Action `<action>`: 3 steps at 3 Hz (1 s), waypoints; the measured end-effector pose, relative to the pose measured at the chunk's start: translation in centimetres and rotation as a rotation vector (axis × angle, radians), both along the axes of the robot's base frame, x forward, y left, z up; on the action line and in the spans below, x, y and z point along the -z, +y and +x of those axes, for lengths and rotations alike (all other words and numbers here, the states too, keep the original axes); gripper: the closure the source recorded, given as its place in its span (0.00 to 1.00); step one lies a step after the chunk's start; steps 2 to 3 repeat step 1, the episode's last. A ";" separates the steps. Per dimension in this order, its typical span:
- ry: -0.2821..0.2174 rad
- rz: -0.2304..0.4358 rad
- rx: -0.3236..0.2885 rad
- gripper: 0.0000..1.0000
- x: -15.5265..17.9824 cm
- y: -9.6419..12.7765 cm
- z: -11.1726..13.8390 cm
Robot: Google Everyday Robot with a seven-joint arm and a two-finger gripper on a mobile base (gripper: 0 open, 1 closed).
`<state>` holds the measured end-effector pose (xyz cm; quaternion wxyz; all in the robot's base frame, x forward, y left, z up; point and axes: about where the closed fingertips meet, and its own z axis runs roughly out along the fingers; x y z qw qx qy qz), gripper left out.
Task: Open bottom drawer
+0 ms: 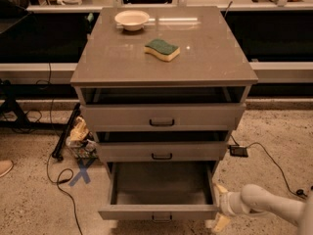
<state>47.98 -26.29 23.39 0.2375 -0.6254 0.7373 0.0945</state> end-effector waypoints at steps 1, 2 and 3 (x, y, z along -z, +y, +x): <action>-0.118 -0.012 0.024 0.00 -5.7 -2.9 -1.5; -0.118 -0.012 0.024 0.00 -5.7 -2.9 -1.5; -0.118 -0.012 0.024 0.00 -5.7 -2.9 -1.5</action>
Offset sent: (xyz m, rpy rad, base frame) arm 0.0000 0.0000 0.0000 0.0000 0.0000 0.0000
